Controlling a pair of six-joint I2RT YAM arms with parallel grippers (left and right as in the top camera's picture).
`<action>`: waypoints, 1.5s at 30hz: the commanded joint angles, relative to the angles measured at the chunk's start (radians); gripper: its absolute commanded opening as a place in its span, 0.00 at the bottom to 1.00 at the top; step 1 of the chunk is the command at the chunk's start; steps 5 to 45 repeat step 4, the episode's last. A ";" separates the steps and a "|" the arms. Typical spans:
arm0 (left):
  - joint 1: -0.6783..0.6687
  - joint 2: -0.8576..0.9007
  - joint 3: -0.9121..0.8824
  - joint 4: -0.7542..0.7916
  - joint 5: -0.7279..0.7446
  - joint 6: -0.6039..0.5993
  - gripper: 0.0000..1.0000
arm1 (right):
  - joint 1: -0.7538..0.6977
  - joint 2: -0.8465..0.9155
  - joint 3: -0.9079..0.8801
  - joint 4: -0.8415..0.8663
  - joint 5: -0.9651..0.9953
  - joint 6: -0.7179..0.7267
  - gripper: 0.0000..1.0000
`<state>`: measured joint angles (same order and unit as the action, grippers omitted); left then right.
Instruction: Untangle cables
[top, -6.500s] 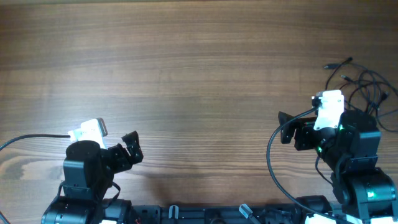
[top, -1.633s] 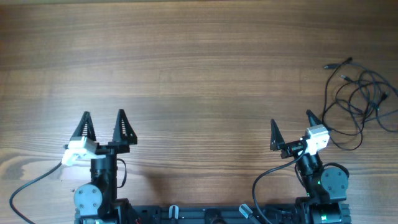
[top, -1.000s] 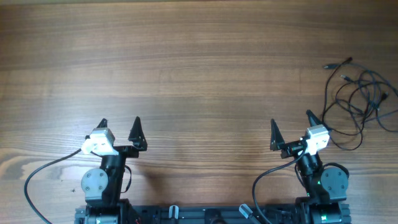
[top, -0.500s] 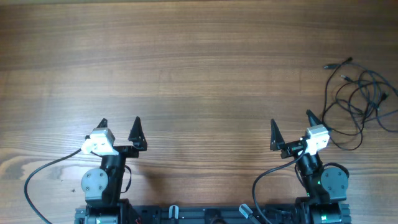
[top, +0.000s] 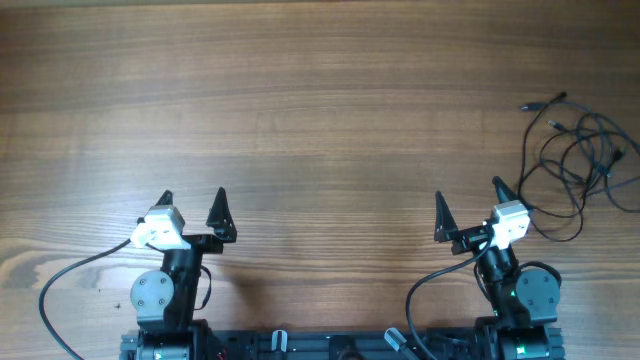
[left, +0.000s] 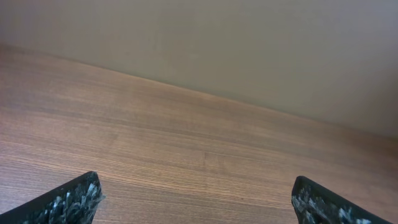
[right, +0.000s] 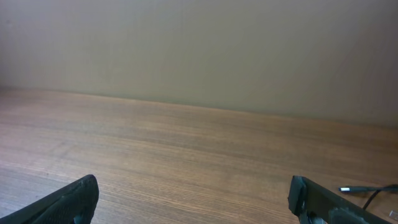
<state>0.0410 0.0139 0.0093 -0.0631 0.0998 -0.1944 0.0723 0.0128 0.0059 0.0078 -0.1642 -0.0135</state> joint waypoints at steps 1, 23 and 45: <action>-0.005 -0.009 -0.004 -0.005 0.019 0.023 1.00 | -0.004 -0.009 -0.001 0.005 -0.016 -0.006 1.00; -0.005 -0.009 -0.004 -0.005 0.019 0.023 1.00 | -0.004 -0.009 -0.001 0.005 -0.016 -0.006 1.00; -0.005 -0.009 -0.004 -0.005 0.019 0.023 1.00 | -0.004 -0.009 -0.001 0.005 -0.016 -0.006 1.00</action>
